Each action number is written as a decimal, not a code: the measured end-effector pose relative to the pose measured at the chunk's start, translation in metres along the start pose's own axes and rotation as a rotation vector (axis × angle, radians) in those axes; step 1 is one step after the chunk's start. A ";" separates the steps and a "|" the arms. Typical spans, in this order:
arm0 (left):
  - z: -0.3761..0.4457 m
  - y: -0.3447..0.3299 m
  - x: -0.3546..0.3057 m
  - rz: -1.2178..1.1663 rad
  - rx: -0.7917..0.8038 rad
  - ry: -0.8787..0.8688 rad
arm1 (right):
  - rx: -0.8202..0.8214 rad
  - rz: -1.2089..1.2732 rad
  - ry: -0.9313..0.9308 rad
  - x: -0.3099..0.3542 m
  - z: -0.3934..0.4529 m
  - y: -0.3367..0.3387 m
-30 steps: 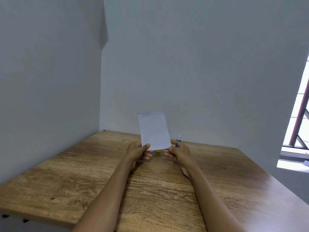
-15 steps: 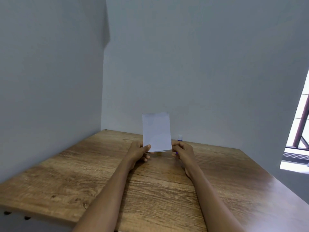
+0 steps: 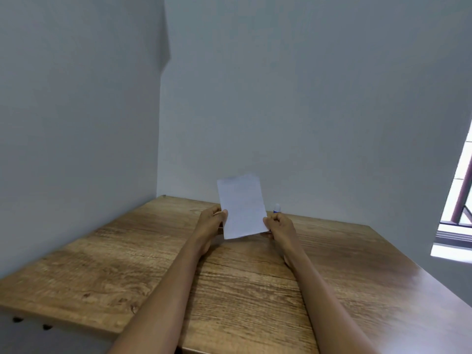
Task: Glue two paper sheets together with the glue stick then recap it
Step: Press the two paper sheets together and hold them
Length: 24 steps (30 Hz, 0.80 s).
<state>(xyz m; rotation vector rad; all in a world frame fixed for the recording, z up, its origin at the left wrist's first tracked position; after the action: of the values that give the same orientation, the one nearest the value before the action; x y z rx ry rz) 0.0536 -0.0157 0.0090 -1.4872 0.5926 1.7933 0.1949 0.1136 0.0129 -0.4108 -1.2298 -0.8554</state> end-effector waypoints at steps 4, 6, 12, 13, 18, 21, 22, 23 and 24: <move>0.001 0.004 0.002 -0.044 -0.056 0.000 | 0.065 0.012 -0.033 -0.001 0.001 -0.008; 0.001 0.001 0.002 -0.027 -0.021 0.004 | 0.069 -0.029 -0.014 0.000 -0.001 -0.009; 0.002 -0.001 0.005 -0.003 0.014 0.023 | 0.092 -0.033 -0.017 0.002 -0.005 -0.007; 0.002 -0.001 0.004 -0.012 0.011 0.023 | 0.108 -0.030 -0.026 0.004 -0.006 -0.008; -0.001 0.002 0.002 -0.093 -0.015 0.010 | 0.120 0.002 -0.116 0.002 -0.007 -0.011; -0.002 0.003 0.003 -0.090 -0.026 0.022 | 0.108 0.030 -0.149 -0.001 -0.007 -0.010; -0.002 0.004 0.003 -0.098 -0.036 0.024 | 0.108 0.037 -0.147 -0.001 -0.007 -0.010; -0.002 0.005 0.003 -0.108 -0.047 0.025 | 0.105 0.045 -0.145 -0.003 -0.007 -0.009; -0.002 0.006 0.003 -0.116 -0.060 0.025 | 0.101 0.053 -0.146 -0.003 -0.006 -0.008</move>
<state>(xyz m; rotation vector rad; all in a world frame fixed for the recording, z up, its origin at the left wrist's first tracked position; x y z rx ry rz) 0.0497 -0.0204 0.0052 -1.5542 0.4588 1.7188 0.1922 0.1053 0.0066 -0.4276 -1.3847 -0.7248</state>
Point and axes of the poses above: each hand's wrist, its own z-axis towards the middle knuckle, its own y-axis out of the back of the hand, x = y × z, the point moved 5 cm from there along z, towards the middle knuckle, and after that the axes turned 5 degrees about x, right-handed, at the moved point
